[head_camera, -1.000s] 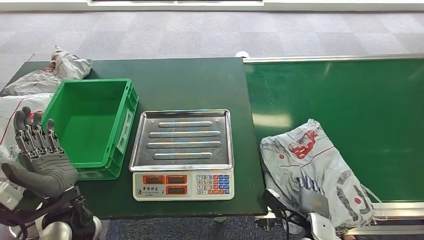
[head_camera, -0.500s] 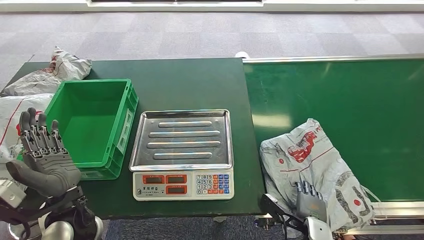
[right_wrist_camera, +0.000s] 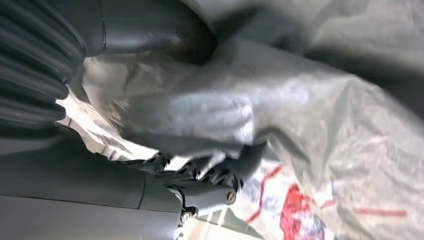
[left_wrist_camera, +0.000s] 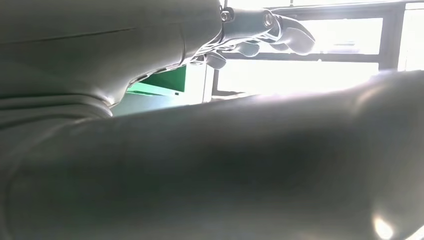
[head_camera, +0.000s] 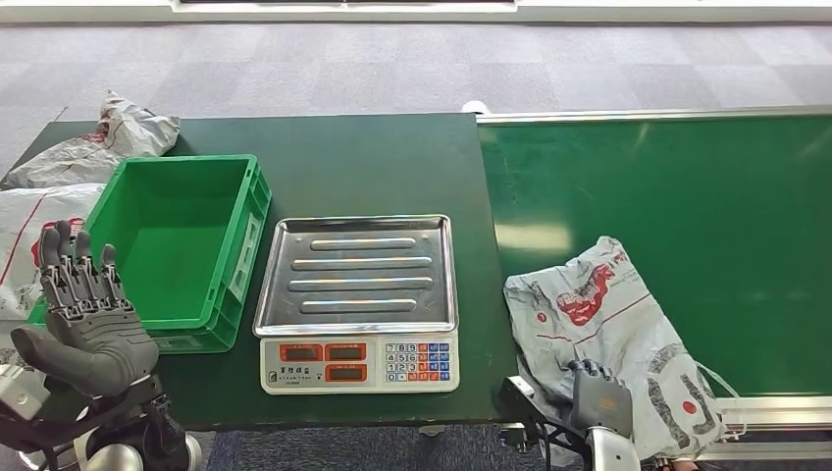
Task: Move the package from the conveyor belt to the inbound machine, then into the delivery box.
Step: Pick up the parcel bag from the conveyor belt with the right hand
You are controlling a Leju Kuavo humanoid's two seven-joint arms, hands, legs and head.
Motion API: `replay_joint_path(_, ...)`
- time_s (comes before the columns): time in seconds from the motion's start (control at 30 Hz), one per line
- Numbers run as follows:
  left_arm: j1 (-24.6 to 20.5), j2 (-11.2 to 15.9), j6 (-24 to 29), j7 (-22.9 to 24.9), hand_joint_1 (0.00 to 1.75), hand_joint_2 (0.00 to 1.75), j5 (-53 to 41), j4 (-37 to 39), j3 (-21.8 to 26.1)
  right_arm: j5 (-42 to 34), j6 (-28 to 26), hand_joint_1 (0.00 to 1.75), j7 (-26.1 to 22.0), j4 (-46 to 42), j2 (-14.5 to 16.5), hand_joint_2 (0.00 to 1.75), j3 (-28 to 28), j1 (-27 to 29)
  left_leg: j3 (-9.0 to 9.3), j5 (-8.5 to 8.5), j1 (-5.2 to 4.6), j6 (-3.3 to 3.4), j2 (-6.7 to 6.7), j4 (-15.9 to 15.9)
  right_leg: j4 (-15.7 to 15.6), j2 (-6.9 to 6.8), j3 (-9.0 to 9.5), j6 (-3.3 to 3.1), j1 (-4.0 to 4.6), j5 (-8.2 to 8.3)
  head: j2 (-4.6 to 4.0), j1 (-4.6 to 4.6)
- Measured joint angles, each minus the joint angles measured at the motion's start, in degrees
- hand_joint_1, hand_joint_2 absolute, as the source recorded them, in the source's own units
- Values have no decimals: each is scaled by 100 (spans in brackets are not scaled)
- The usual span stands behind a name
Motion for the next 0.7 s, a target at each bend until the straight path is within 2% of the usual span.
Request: replay_joint_path(0.7,-27,-76,-188,79,0,0,145,4,0,400,-1,175,-238,-801,376,175,-450,452,-4,-1,-1,1,1,0,0,0,-4,0,-1,-1,0,-1)
